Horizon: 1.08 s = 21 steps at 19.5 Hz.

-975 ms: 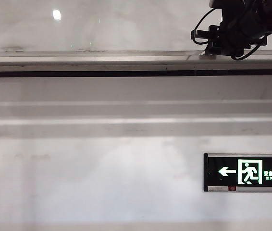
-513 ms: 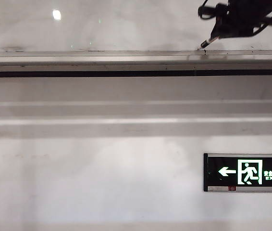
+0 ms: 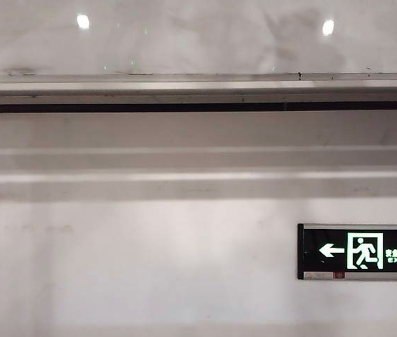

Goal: Take a marker from the whiteboard tray, write "Hi!" on the whiteboard, and then put the marker back vertically into the whiteboard tray.

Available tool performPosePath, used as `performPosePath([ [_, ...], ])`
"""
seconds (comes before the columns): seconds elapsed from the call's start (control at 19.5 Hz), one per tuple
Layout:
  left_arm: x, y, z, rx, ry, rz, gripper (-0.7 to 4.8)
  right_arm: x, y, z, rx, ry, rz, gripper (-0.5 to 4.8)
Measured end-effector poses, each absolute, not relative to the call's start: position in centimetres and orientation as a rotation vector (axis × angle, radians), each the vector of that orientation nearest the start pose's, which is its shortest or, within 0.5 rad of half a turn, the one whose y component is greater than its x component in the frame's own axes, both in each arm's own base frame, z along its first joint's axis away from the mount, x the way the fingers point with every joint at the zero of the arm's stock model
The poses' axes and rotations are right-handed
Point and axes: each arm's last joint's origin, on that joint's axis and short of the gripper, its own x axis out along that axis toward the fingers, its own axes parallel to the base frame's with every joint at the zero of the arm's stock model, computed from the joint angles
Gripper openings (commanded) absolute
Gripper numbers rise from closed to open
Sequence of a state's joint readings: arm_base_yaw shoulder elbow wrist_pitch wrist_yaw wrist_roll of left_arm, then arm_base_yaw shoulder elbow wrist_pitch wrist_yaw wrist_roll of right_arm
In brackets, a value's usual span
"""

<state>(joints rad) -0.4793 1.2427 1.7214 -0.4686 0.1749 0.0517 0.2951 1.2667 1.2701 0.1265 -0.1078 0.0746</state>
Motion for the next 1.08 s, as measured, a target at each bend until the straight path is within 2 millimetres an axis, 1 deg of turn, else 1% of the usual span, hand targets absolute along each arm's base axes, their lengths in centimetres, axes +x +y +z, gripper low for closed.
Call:
performPosePath([
  [0.1, 19.4, -10.6, 52.3, 0.045, -0.048, -0.653, -0.06, 25.7, 9.2, 46.1, 0.096, -0.179, 0.442, -0.01],
  [0.15, 19.3, -10.6, 52.5, 0.041, -0.072, -0.652, -0.06, 24.8, 9.6, 48.0, 0.109, -0.230, 0.432, -0.01],
  [0.36, 18.7, -10.3, 54.1, 0.026, -0.171, -0.648, -0.06, 22.8, 10.7, 51.8, 0.133, -0.338, 0.390, -0.01],
  [0.46, 18.3, -10.0, 54.7, 0.018, -0.206, -0.624, -0.06, 22.5, 11.7, 53.4, 0.122, -0.382, 0.385, -0.02],
  [0.56, 18.4, -9.8, 54.7, 0.011, -0.207, -0.546, -0.06, 23.0, 13.1, 54.0, 0.122, -0.356, 0.383, -0.02],
  [0.67, 18.6, -9.6, 54.5, 0.009, -0.177, -0.449, -0.06, 23.7, 15.1, 54.5, 0.096, -0.338, 0.391, -0.02],
  [0.82, 18.6, -9.5, 54.4, 0.010, -0.168, -0.432, -0.06, 25.0, 18.0, 55.3, 0.079, -0.353, 0.385, -0.02],
  [0.92, 18.6, -9.5, 54.4, 0.010, -0.169, -0.433, -0.06, 26.8, 19.8, 54.8, 0.064, -0.338, 0.335, -0.02],
  [1.08, 18.5, -9.6, 54.4, 0.012, -0.171, -0.470, -0.06, 29.1, 21.3, 53.5, 0.033, -0.291, 0.246, -0.02],
])
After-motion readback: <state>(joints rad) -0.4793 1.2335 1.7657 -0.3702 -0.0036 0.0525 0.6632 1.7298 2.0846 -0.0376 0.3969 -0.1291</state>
